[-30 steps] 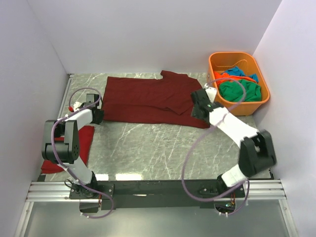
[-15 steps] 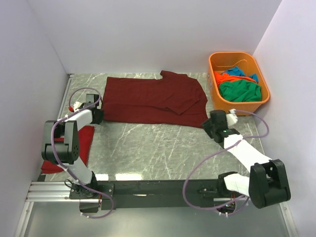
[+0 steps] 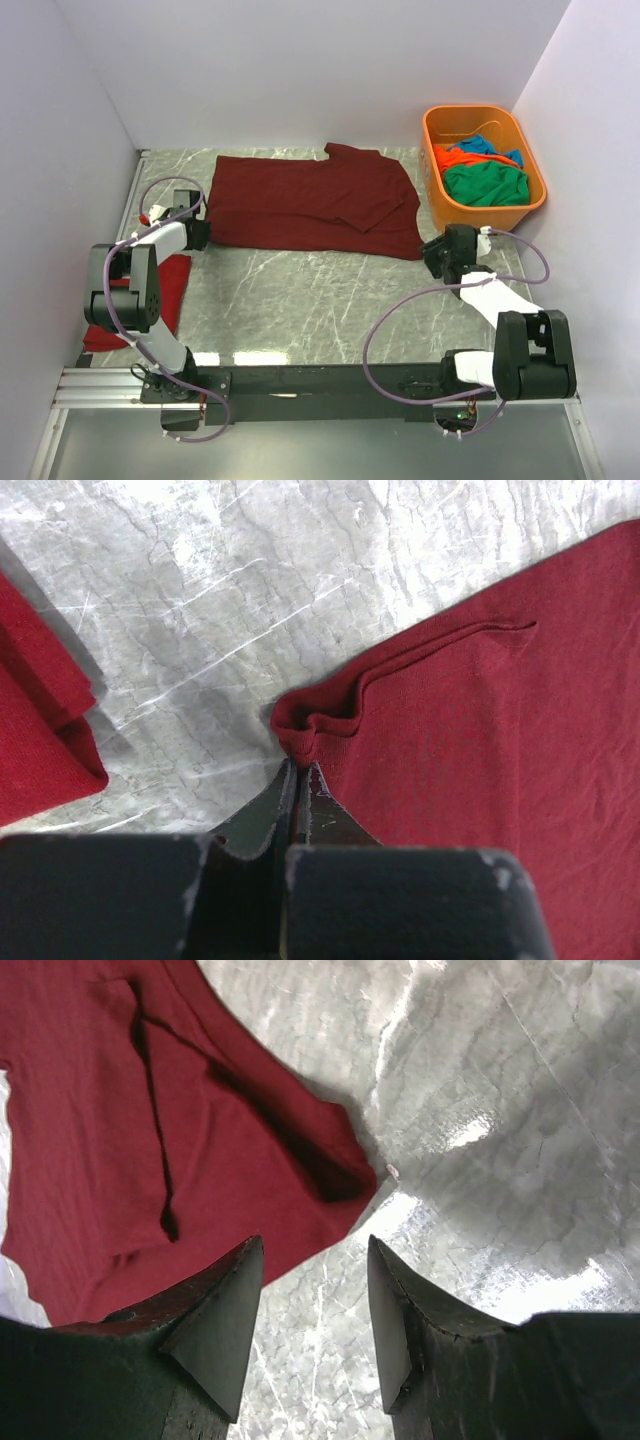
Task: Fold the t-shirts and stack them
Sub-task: Fold the tshirt
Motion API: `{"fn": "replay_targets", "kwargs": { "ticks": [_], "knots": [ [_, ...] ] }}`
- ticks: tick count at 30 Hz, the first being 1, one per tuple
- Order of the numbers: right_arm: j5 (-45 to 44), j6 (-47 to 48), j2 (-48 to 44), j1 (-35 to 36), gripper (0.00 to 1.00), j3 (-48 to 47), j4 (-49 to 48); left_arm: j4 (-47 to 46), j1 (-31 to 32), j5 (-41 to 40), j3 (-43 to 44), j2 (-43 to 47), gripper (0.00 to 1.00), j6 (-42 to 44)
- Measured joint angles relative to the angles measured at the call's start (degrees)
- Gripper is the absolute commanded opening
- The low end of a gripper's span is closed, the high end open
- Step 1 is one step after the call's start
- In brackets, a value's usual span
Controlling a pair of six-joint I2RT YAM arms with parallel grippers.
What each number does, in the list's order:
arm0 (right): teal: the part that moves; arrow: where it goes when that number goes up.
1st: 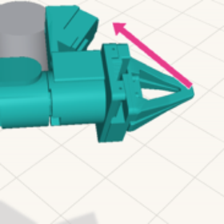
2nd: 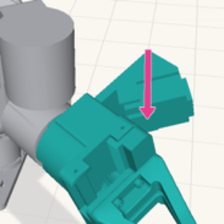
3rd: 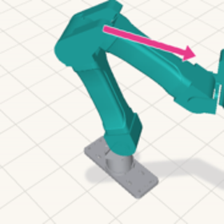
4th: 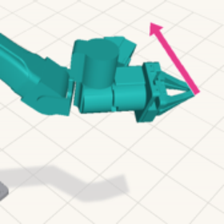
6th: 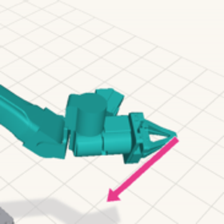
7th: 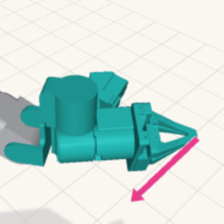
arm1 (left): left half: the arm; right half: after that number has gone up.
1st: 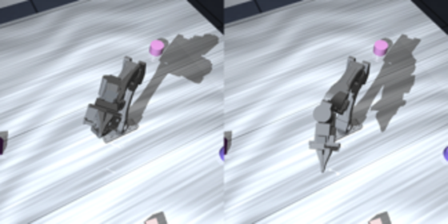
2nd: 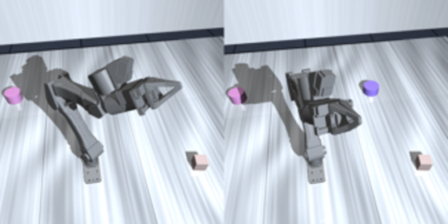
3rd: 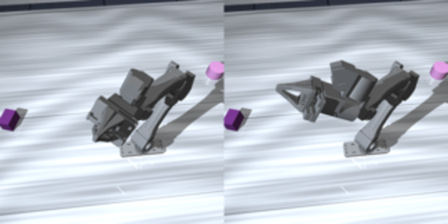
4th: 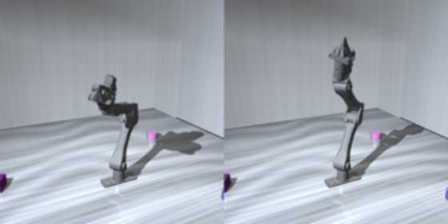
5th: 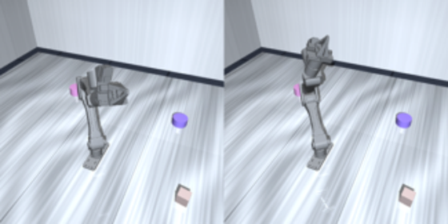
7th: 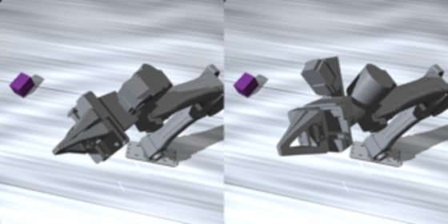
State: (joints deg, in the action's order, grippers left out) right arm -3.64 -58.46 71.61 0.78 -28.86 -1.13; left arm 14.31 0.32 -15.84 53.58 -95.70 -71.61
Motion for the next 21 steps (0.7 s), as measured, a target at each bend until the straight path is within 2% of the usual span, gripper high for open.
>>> {"fn": "replay_targets", "kwargs": {
  "ticks": [21],
  "knots": [
    [5.35,-0.02,10.45,-2.91,0.50,-0.52,-7.54,-0.02,-0.02,0.13,0.00,0.00,0.01,0.02]
  ]
}}
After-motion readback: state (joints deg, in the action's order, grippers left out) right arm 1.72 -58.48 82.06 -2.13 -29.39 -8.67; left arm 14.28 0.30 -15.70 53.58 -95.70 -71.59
